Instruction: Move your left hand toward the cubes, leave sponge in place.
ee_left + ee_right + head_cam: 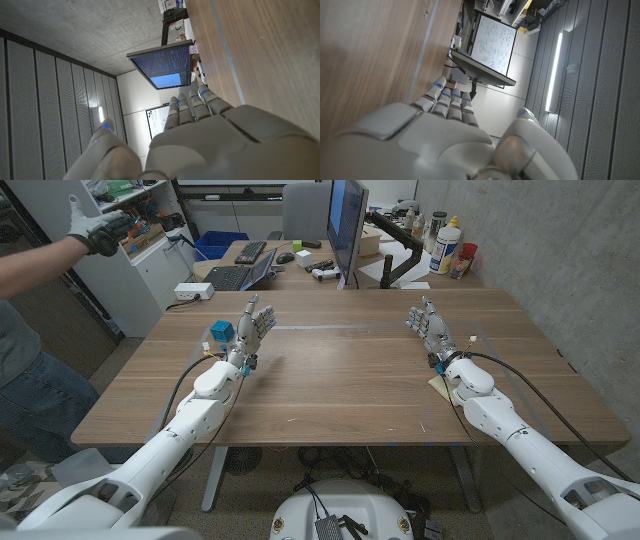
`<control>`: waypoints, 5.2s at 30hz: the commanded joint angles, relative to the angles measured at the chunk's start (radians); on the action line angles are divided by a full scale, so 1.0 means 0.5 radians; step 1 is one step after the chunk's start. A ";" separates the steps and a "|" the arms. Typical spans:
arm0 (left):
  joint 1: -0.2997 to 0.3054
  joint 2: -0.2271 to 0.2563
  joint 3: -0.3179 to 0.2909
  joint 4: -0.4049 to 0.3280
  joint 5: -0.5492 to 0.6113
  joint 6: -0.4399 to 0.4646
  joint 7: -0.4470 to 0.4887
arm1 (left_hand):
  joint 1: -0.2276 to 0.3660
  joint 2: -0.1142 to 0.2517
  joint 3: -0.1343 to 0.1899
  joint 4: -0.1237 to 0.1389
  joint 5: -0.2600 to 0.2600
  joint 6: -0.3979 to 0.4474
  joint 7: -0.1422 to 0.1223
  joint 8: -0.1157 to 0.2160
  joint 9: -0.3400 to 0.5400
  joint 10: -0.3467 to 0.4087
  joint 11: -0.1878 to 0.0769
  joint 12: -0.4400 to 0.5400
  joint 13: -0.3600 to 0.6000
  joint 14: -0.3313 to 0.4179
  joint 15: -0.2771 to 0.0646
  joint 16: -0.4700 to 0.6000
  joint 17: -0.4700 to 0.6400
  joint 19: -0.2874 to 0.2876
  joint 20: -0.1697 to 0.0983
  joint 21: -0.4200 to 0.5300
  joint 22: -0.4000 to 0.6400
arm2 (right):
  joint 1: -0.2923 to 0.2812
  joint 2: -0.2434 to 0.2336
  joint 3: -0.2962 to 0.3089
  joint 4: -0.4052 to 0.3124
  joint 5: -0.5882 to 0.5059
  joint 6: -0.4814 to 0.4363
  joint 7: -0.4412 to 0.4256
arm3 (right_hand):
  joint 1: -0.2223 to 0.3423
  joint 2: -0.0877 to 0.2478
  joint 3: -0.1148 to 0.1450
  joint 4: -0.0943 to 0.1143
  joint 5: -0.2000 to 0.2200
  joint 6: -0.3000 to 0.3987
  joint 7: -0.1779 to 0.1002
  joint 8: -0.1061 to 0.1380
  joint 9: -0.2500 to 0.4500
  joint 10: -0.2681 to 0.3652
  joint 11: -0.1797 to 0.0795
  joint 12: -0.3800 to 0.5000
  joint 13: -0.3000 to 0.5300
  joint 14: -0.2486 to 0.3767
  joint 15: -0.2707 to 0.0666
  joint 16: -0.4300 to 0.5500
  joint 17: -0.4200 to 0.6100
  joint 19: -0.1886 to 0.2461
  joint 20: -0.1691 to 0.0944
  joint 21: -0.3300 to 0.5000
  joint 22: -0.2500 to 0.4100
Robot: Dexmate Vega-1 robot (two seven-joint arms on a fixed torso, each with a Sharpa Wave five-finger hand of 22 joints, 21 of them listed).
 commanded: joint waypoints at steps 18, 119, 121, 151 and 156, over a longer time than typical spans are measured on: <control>-0.010 -0.005 -0.011 -0.012 0.056 0.046 -0.007 | 0.010 -0.004 -0.005 -0.017 0.031 0.040 -0.007 0.012 0.005 0.024 0.012 0.014 0.003 0.020 0.009 0.011 0.011 0.007 -0.089 0.007 0.007 | -0.041 0.046 0.075 -0.036 -0.064 -0.028 -0.010 | 0.014 0.011 -0.002 -0.002 0.021 0.037 0.037 0.009 0.009 0.024 0.003 0.002 0.006 0.018 0.006 0.006 0.004 0.009 -0.015 -0.012 0.008; 0.377 0.824 -0.236 -0.748 0.522 0.466 0.478 | 0.446 0.107 0.091 -0.272 0.158 0.043 -0.200 0.006 0.015 -0.018 -0.114 -0.002 0.014 0.028 0.070 0.006 0.014 -0.019 0.295 0.012 0.016 | -0.045 0.044 0.042 -0.069 -0.121 -0.027 -0.074 | 0.011 0.048 -0.066 -0.025 0.044 0.119 0.011 0.006 0.011 0.039 0.004 -0.009 0.007 0.048 0.018 0.000 0.007 0.006 0.009 -0.093 0.012; 0.375 0.843 -0.235 -0.756 0.539 0.484 0.483 | 0.451 0.108 0.092 -0.274 0.158 0.041 -0.202 0.005 0.015 -0.021 -0.117 -0.003 0.014 0.028 0.070 0.006 0.015 -0.020 0.299 0.012 0.016 | -0.042 0.051 0.041 -0.061 -0.123 -0.022 -0.076 | 0.011 0.048 -0.067 -0.026 0.044 0.122 0.012 0.006 0.011 0.039 0.002 -0.009 0.007 0.048 0.018 -0.001 0.007 0.006 0.010 -0.094 0.012; 0.382 1.229 -0.265 -0.951 0.742 0.854 0.501 | 0.525 0.113 0.113 -0.296 0.165 0.020 -0.215 0.001 0.019 -0.048 -0.113 -0.001 0.020 0.047 0.078 0.017 0.022 -0.007 0.315 0.023 0.022 | -0.047 0.090 0.060 -0.047 -0.140 0.024 -0.133 | 0.011 0.054 -0.085 -0.033 0.049 0.134 0.013 0.003 0.012 0.051 0.008 -0.007 0.007 0.057 0.011 -0.001 0.007 0.013 0.011 -0.113 0.013; 0.326 1.258 -0.217 -0.952 0.827 0.924 0.517 | 0.535 0.113 0.115 -0.298 0.166 0.010 -0.217 -0.002 0.020 -0.051 -0.115 0.000 0.020 0.049 0.078 0.018 0.023 -0.005 0.322 0.024 0.023 | -0.056 0.090 0.062 -0.052 -0.140 0.026 -0.144 | 0.011 0.055 -0.089 -0.035 0.049 0.137 0.015 0.003 0.012 0.053 0.010 -0.007 0.007 0.059 0.013 -0.001 0.007 0.016 0.008 -0.115 0.013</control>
